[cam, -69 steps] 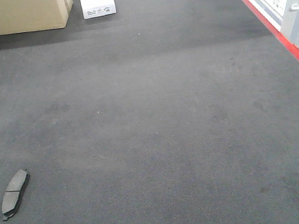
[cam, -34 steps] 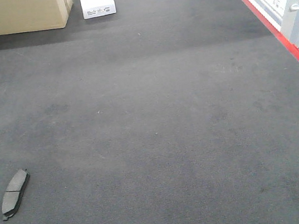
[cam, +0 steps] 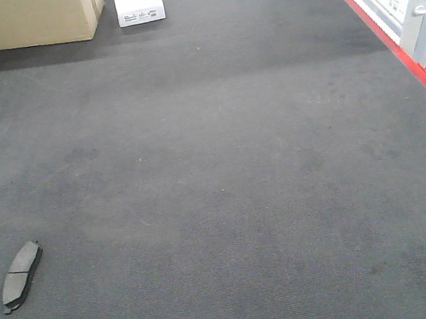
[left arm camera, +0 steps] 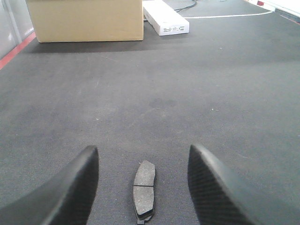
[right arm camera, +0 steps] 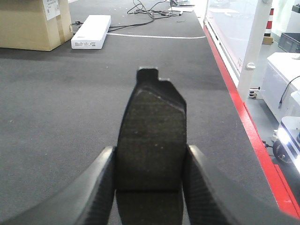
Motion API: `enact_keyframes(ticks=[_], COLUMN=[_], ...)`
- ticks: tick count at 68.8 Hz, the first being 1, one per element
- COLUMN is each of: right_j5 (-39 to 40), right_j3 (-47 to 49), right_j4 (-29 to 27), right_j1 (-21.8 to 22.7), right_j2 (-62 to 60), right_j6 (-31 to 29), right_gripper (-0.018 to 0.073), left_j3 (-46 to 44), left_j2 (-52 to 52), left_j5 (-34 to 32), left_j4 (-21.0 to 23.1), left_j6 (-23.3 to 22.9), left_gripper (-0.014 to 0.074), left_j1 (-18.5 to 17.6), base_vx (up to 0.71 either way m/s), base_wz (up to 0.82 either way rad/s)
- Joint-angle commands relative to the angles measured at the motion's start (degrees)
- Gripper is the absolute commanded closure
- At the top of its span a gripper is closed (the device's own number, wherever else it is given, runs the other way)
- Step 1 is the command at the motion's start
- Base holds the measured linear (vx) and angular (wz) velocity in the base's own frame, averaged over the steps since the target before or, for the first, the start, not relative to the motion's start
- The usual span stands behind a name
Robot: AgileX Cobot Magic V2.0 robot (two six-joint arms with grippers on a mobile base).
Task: Move and align brake pads A on conveyor
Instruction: 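Raise the left gripper away from the placed pad, then lower the right gripper's brake pad onto the belt and open it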
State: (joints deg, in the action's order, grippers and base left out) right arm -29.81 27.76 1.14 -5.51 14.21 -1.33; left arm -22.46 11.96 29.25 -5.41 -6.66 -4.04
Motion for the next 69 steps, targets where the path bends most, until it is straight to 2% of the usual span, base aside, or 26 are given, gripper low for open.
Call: enact_keyframes(ticks=[1,19,30,45,69], right_j5=[5.6,4.0,1.6,-2.7,-1.3], right_j3=[1.6,2.3,7.6,16.3,25.4], right_j4=[0.4,-1.8,-4.4,-4.7,-4.6], right_j1=[0.0,0.0,0.0,0.0,0.0], right_j2=[0.5,4.6,17.5,37.4,65.6], right_j6=[-0.6,-0.6,-0.6,-0.6,-0.6], right_gripper=[0.0565,0.0561,0.0552,0.0547,0.0527], left_j3=[-1.3,-1.3,-1.3,-1.3,-1.3], left_j2=[0.6,0.6,0.6,0.6,0.6], left_j5=[-4.5,-4.5,-4.5,-4.5,-4.5], left_j4=[0.0,0.0,0.0,0.0,0.0], left_j6=[-0.3,-0.3,-0.3,-0.3,-0.3], left_gripper=[0.0202,0.0202,0.0202,0.0202,0.0202], left_j1=[-0.1,-0.1,-0.1,-0.1,-0.1], base_vx=[0.0,0.0,0.0,0.0,0.0], base_wz=[0.0,0.0,0.0,0.0,0.0])
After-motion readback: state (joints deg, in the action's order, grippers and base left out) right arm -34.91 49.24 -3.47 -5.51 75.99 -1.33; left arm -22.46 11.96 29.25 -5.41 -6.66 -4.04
